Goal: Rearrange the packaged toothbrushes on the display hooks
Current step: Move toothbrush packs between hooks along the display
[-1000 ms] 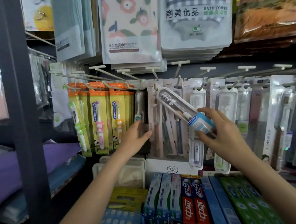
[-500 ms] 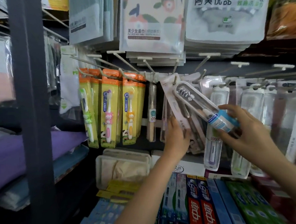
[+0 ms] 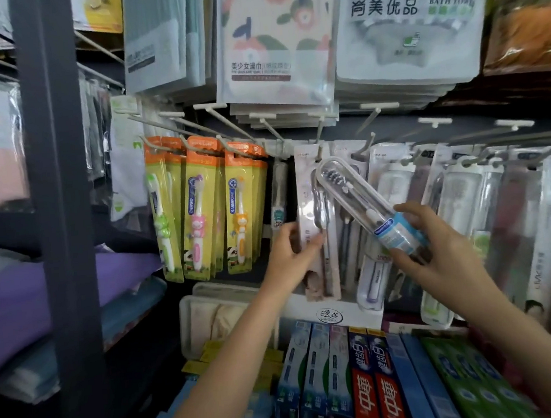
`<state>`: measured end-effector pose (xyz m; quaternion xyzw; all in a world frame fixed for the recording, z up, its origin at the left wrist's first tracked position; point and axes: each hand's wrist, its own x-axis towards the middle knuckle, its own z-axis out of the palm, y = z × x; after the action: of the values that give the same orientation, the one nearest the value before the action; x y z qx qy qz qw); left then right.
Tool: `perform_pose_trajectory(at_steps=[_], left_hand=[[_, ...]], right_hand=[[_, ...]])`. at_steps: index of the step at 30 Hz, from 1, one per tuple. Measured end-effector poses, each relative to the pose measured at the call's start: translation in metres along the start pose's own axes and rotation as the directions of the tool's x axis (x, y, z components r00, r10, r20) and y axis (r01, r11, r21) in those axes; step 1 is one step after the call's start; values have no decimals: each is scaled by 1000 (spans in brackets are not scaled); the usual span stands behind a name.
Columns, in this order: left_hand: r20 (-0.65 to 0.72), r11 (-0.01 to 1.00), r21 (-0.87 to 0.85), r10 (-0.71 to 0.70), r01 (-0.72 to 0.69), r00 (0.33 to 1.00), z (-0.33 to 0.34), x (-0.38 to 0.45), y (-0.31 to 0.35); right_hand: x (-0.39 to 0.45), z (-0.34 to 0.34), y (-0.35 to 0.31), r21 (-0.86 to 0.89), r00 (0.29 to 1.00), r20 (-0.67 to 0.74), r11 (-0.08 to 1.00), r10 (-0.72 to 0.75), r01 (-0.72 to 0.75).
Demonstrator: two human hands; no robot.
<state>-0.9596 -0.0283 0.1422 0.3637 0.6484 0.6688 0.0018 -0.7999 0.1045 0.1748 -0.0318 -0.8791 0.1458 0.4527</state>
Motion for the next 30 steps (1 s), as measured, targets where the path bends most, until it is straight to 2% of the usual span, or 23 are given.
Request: perform_pose_trajectory(at_steps=[4,8,16,18,21,23,25,27,30], left_hand=[[23,999,35,-31,31,999,-10,6,10],[-61,998,50,-39,42,997,-9,11,12],[-162,980,201,32,1,986,-24,14,16],[-164,979,202,43,-9,985,-27,14,17],[-168,975,223,41,-2,985,-28,13,18],[-148,982,190,22,6,989,-30,12,20],[-108,987,161,-3,20,994,-35,10,23],[-60,987,154,-31,40,998,-41,10,27],[-22,983,160,-86,89,996,-49,11,32]], right_hand=[[-3,7,-2,51,1000,-1,999,1,0],[-3,3,-3,67,1000,12,998,1,-2],[0,-13,-8,176,999,43,984,2,-10],[-2,-12,-10,107,1000,-19,994,-5,7],[-3,-16,-16,-178,976,-189,981,-107,74],[-8,-21,-19,-254,951,-274,964,-146,75],[-19,-24,-22,-172,951,-297,985,-84,33],[-34,-21,-27,-20,972,-235,999,25,-30],[-47,-11,-28,39,983,-176,998,61,-55]])
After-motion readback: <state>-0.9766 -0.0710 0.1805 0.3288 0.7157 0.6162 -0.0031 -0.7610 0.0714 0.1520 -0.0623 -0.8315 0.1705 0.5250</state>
